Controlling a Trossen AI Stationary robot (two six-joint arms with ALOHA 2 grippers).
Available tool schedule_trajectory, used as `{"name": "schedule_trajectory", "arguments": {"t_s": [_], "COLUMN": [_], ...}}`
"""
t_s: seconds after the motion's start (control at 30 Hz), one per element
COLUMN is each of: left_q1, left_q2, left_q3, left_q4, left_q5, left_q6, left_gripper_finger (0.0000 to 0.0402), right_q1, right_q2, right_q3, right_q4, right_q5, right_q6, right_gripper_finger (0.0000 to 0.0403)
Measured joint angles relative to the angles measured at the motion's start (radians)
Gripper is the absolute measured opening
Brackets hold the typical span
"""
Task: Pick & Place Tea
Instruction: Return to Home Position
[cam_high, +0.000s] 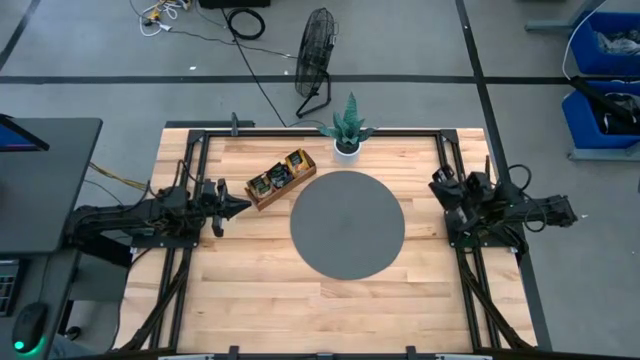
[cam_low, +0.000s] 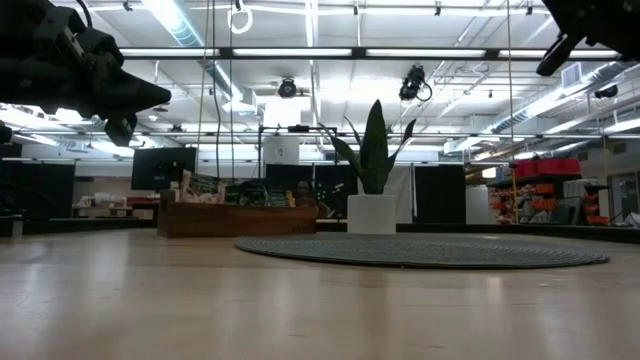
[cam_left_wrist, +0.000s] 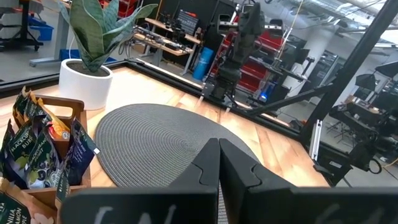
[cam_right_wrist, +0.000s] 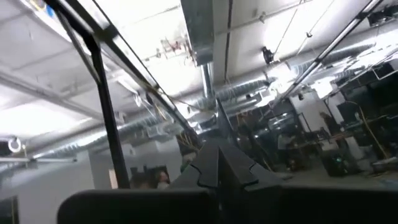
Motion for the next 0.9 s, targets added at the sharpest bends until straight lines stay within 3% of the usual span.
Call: {"name": "schedule_trajectory", "arguments": {"t_s": [0.4,0.67,0.9], "left_q1": [0.000,0.000,0.000], "left_q2": [0.000,0.000,0.000], "left_q3": [0.000,0.000,0.000], "left_q4": [0.000,0.000,0.000], "left_q5": [0.000,0.000,0.000], "left_q6": [-0.001,-0.001,-0.001], "left_gripper_finger": [0.0003,0.0003,0.0003], "right_q1": [0.000,0.000,0.000], "right_q2": [0.000,0.000,0.000], "right_q3": [0.000,0.000,0.000], "right_q4": [-0.257,-0.496,-0.578], "right_q5": [-0.066,-0.050,-0.031], "right_q6": [-0.044,-0.176,-0.236], "right_gripper_finger": [0.0000,0.0000,0.0000]}}
